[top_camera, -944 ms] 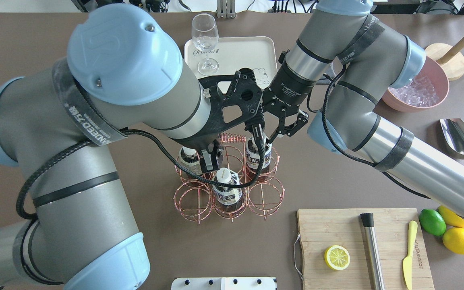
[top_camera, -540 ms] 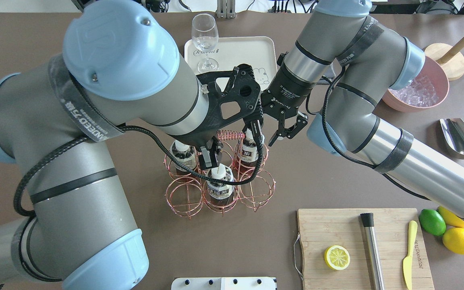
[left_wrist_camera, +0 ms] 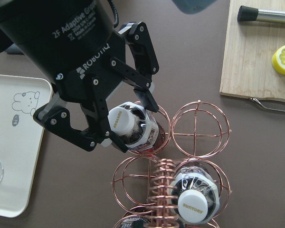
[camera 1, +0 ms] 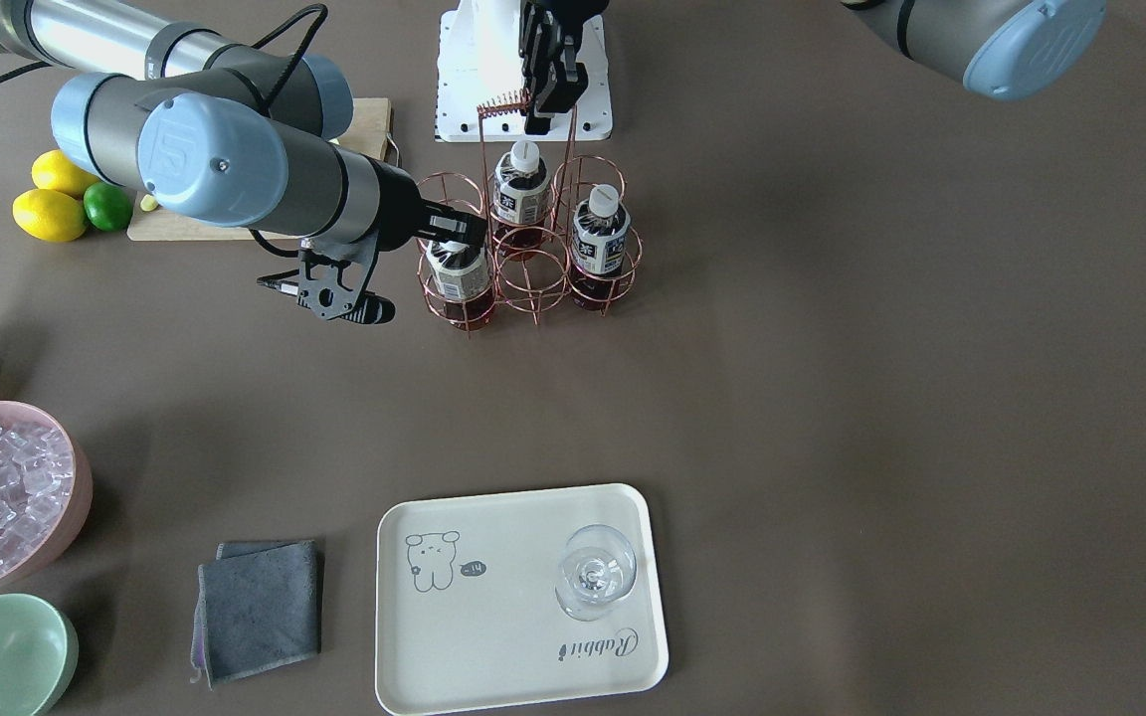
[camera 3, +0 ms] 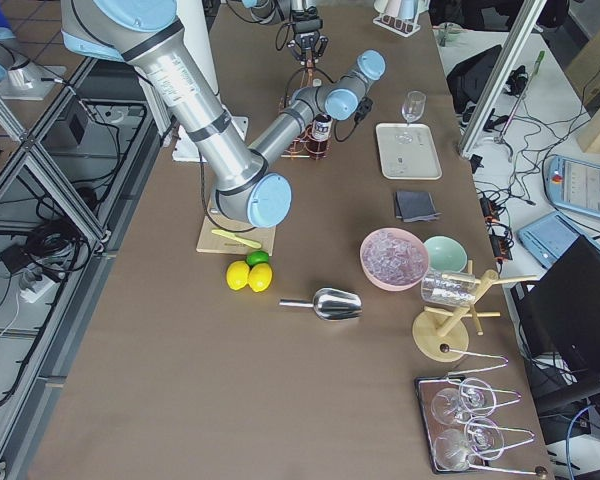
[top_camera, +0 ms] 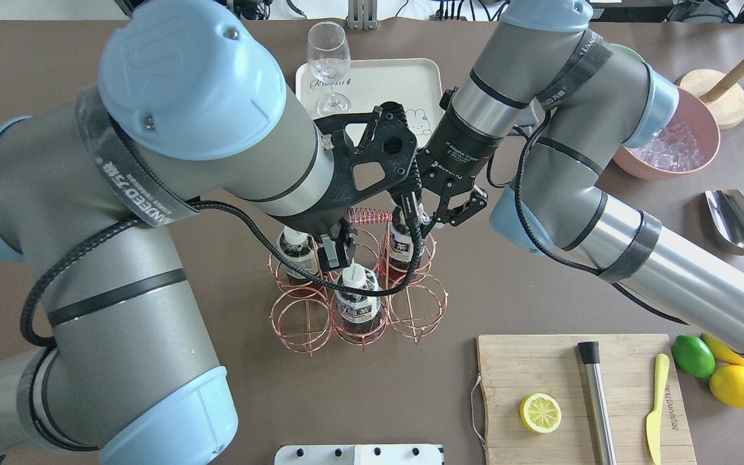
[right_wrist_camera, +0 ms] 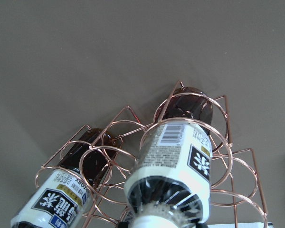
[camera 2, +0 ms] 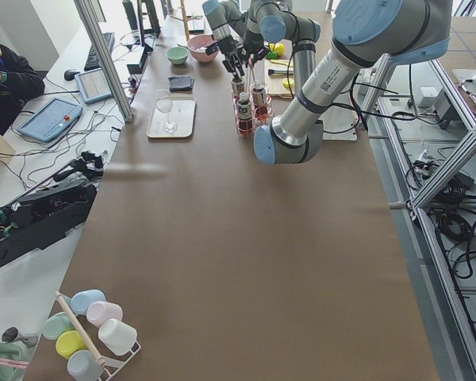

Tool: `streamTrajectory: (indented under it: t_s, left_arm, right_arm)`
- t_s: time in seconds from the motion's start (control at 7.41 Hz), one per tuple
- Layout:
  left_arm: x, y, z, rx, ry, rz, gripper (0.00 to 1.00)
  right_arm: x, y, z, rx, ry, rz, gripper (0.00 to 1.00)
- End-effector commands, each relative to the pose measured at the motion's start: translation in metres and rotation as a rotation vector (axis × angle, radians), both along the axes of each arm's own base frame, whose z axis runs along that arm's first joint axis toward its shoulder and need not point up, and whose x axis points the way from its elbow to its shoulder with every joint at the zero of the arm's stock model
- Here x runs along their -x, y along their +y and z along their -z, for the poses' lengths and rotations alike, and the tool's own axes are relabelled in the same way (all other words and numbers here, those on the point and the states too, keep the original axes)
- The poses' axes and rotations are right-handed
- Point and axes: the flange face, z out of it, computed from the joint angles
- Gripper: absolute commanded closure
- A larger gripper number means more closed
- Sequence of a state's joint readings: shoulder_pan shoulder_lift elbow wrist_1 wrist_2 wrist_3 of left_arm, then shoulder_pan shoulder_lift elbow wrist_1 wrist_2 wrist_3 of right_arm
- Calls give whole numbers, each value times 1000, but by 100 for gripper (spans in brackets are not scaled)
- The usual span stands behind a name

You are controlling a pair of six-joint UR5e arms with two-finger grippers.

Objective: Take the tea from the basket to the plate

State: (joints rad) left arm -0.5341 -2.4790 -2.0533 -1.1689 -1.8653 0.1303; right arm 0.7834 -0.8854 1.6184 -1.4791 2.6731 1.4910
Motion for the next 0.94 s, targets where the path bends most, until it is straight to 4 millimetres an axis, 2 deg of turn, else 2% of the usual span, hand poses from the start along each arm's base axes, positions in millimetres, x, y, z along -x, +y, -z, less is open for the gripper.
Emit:
streamTrajectory:
  t_s: [0.0,0.54,0.67,0.81]
  left_arm:
    - [-1,-1,-1,-1,0,1,100]
    - [0,-3,-1,-1,-1,3,100]
    - [0,-3,-1,-1,-1,3,100]
    - [0,-4,-1,-1,-1,5,100]
  right_arm:
    - [-8,0,3,-5,-7,-7,100]
    - [-13,-3,7,-5,-7,-16,100]
    - [-20,-4,11,-6,-17,-19,100]
    - [-34,-13,15,29,-32,-10,100]
